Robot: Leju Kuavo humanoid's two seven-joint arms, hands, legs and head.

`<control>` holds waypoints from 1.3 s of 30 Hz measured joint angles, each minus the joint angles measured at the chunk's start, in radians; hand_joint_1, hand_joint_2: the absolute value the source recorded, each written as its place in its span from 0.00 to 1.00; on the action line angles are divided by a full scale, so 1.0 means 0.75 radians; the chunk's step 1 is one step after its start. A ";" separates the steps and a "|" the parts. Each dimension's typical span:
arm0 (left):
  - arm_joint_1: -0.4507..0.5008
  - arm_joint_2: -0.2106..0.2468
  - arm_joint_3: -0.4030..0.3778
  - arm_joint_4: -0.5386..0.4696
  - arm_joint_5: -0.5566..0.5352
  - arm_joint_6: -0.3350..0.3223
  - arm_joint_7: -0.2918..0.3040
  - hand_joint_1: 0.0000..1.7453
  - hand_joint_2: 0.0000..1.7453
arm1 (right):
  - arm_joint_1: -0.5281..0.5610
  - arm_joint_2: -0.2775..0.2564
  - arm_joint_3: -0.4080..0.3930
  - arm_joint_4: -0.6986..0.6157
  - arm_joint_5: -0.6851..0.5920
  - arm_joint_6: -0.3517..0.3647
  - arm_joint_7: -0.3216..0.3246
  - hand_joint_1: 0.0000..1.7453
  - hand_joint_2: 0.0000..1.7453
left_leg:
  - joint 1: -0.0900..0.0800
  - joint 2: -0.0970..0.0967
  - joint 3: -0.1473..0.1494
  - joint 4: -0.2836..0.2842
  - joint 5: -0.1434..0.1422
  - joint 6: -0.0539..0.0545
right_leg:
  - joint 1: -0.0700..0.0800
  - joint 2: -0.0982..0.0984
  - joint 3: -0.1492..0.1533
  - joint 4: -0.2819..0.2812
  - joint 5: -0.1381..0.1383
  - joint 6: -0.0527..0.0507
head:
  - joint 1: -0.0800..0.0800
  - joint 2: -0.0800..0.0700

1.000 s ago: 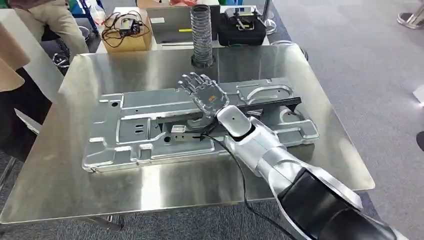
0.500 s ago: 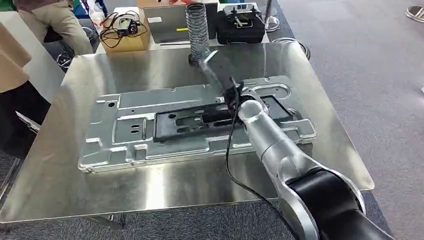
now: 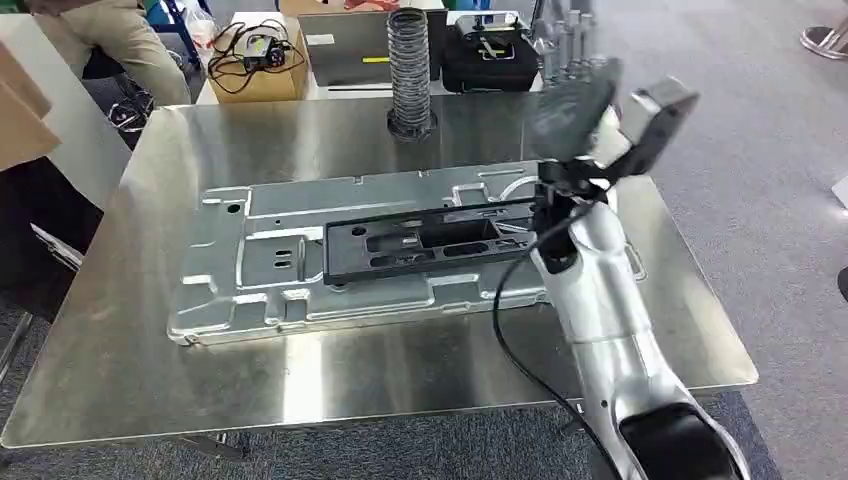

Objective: Take the parts from the cabinet and place them on the table.

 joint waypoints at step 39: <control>0.009 -0.008 0.055 -0.005 0.003 0.007 -0.023 0.00 0.00 | 1.215 -0.154 -0.342 -0.656 0.161 -0.204 -0.060 0.00 0.00 | -0.023 0.025 -0.019 -0.021 0.025 0.012 | -0.017 -0.009 0.110 0.056 -0.017 0.020 | 0.014 0.000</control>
